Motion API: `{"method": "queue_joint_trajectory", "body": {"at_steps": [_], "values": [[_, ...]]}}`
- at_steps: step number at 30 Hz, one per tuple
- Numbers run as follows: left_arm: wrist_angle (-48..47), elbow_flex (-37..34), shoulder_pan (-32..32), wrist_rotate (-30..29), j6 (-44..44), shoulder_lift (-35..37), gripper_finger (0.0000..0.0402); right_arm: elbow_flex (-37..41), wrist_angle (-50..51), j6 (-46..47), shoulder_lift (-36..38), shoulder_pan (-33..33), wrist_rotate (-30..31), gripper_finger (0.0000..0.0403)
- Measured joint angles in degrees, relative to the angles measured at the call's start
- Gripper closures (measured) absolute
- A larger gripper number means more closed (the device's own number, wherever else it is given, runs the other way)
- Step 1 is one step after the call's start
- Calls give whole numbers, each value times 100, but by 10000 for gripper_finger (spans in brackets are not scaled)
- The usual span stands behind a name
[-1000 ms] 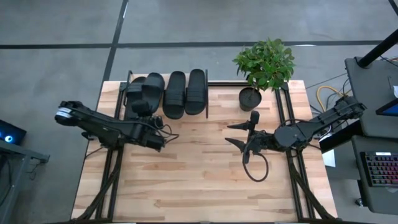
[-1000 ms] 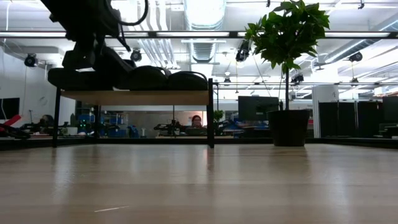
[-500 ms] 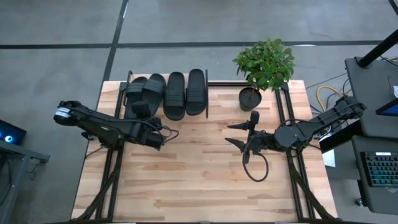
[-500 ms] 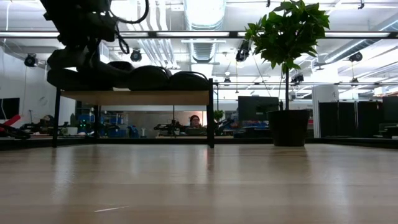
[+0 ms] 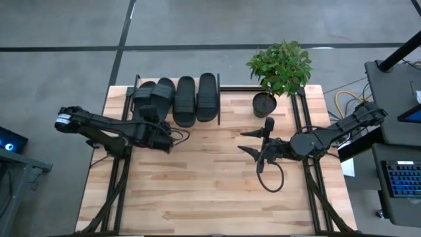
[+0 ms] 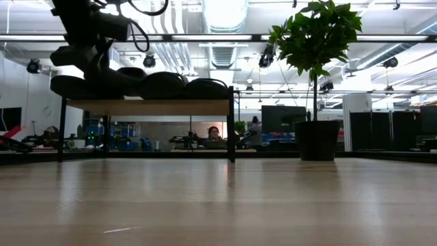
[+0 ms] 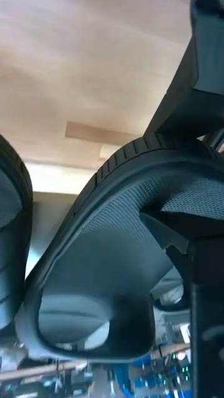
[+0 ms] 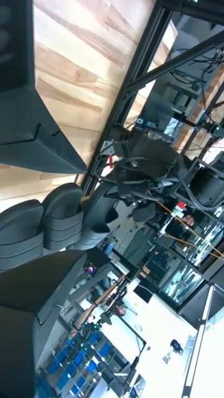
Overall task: Pick and place slides into the shelf
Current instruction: Put the black slipper on the shelf
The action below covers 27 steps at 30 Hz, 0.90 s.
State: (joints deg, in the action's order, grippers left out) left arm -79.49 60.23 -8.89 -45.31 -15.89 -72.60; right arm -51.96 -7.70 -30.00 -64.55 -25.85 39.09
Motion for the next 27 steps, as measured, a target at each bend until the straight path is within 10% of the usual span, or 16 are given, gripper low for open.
{"method": "queue_joint_trajectory", "body": {"at_steps": [27], "values": [[225, 779, 208, 1315, 820, 33, 186, 0, 13, -2, -2, 0, -2, 200]]}}
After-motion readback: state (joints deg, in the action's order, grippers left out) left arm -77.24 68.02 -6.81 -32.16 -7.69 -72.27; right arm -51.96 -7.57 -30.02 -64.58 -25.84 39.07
